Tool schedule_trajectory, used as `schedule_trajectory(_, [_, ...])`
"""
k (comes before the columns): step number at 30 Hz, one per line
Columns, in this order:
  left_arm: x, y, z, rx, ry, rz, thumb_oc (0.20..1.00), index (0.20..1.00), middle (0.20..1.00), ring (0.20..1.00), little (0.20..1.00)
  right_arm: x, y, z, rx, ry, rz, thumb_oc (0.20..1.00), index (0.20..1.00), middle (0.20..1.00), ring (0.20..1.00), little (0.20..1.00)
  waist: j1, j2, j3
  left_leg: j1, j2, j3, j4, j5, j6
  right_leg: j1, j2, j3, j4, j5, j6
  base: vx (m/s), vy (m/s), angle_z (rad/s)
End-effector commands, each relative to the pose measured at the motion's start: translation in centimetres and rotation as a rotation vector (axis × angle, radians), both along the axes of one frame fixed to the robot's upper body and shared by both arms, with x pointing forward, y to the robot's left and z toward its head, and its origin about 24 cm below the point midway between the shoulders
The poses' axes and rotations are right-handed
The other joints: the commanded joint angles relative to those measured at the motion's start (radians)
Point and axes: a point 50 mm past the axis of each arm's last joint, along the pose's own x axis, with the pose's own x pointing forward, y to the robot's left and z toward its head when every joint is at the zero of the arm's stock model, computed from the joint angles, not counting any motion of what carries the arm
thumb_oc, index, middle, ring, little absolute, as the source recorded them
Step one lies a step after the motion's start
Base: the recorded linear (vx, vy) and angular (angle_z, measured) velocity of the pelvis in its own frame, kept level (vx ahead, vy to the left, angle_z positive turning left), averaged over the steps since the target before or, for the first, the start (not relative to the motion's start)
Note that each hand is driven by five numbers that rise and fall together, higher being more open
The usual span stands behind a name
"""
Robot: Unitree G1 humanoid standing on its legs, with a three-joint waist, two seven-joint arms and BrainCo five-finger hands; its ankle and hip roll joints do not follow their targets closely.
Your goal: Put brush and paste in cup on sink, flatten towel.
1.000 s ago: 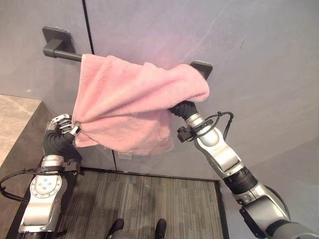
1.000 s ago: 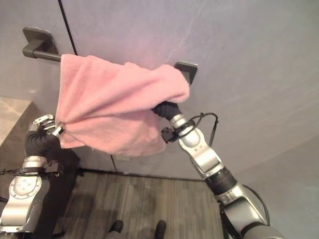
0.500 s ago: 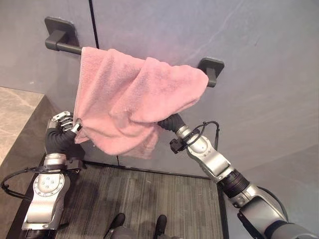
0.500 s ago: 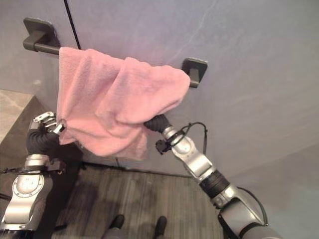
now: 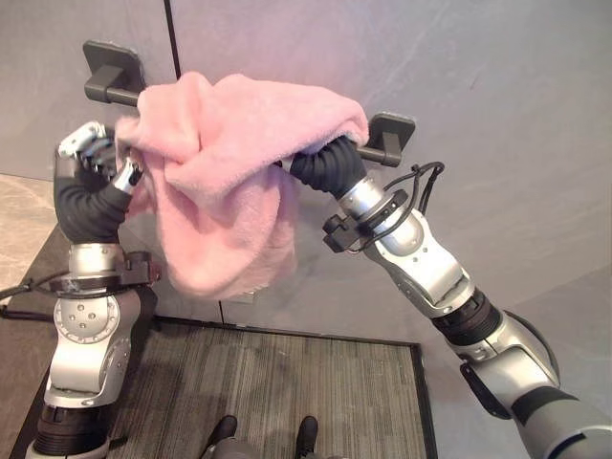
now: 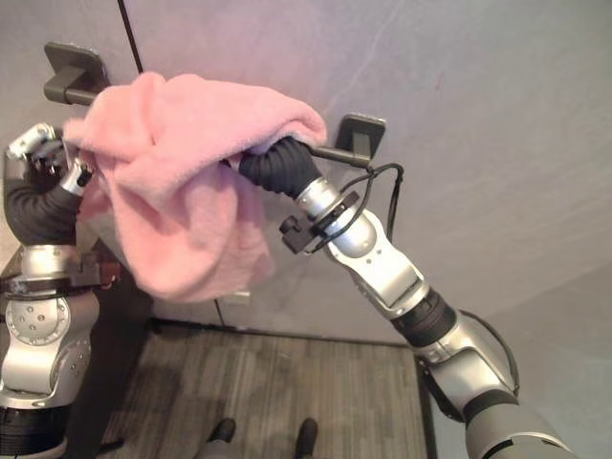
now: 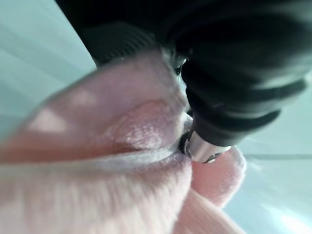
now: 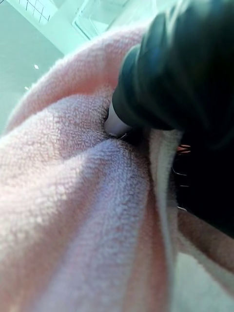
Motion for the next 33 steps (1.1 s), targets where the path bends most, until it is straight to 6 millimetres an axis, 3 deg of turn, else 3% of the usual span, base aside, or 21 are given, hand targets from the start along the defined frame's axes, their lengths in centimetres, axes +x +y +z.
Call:
schedule_trajectory(1, [-0.7,1.0,0.8,-0.003,-0.054,0.027,0.2,0.2,0.2,0.2,0.2,-0.1,-0.2,1.4,0.085,-0.029,0.017,0.2,0.2,0.2,0.2,0.2,0.012,-0.01,-0.057,-0.009,-0.031,0.013,-0.05,0.014,0.094,0.049,-0.101,-0.015,-0.001,-0.072,0.079,0.0,0.0,0.0])
schedule_trajectory(10, [-1.1,2.2,-1.7,-0.067,0.05,0.076,0.2,0.2,0.2,0.2,0.2,1.4,0.5,-1.4,0.031,0.117,0.0,0.2,0.2,0.2,0.2,0.2,0.035,-0.014,-0.043,-0.024,-0.039,0.001,-0.05,0.023,0.095,0.044,-0.108,-0.03,-0.001,-0.068,0.081,-0.01,0.001,0.02])
schedule_trajectory(18, [0.0,2.1,-3.8,-0.084,0.159,0.079,0.2,0.2,0.2,0.2,0.2,2.8,0.7,-4.2,-0.021,0.22,-0.077,0.2,0.2,0.2,0.2,0.2,0.038,-0.016,-0.039,-0.026,-0.037,0.001,-0.048,0.025,0.095,0.045,-0.106,-0.039,-0.001,-0.067,0.079,0.0,-0.001,0.01])
schedule_trajectory(24, [0.4,2.4,-6.5,-0.095,0.286,0.092,0.2,0.2,0.2,0.2,0.2,3.4,0.1,-6.1,-0.04,0.278,-0.134,0.2,0.2,0.2,0.2,0.2,0.027,-0.003,-0.041,-0.02,-0.036,0.01,-0.048,0.021,0.095,0.047,-0.106,-0.034,-0.001,-0.066,0.08,0.0,0.0,0.0])
schedule_trajectory(28, [0.3,2.8,-9.3,-0.117,0.408,0.113,0.2,0.2,0.2,0.2,0.2,3.9,-0.6,-8.1,-0.08,0.318,-0.214,0.2,0.2,0.2,0.2,0.2,0.018,0.01,-0.045,-0.013,-0.034,0.009,-0.047,0.019,0.096,0.054,-0.105,-0.036,-0.001,-0.07,0.079,0.0,0.0,0.0])
schedule_trajectory(29, [0.2,2.9,-9.7,-0.12,0.427,0.12,0.2,0.2,0.2,0.2,0.2,4.0,-0.7,-8.5,-0.088,0.327,-0.231,0.338,0.338,0.338,0.338,0.338,0.016,0.012,-0.045,-0.011,-0.033,0.008,-0.048,0.018,0.096,0.057,-0.104,-0.037,-0.001,-0.071,0.078,0.0,0.0,0.0])
schedule_trajectory(33, [0.1,3.0,-11.2,-0.134,0.489,0.139,0.2,0.2,0.2,0.2,0.2,4.1,-0.9,-10.0,-0.114,0.366,-0.275,0.611,0.611,0.611,0.611,0.611,0.011,0.023,-0.045,-0.006,-0.034,0.001,-0.047,0.017,0.097,0.064,-0.105,-0.041,0.003,-0.074,0.078,0.0,0.0,0.0])
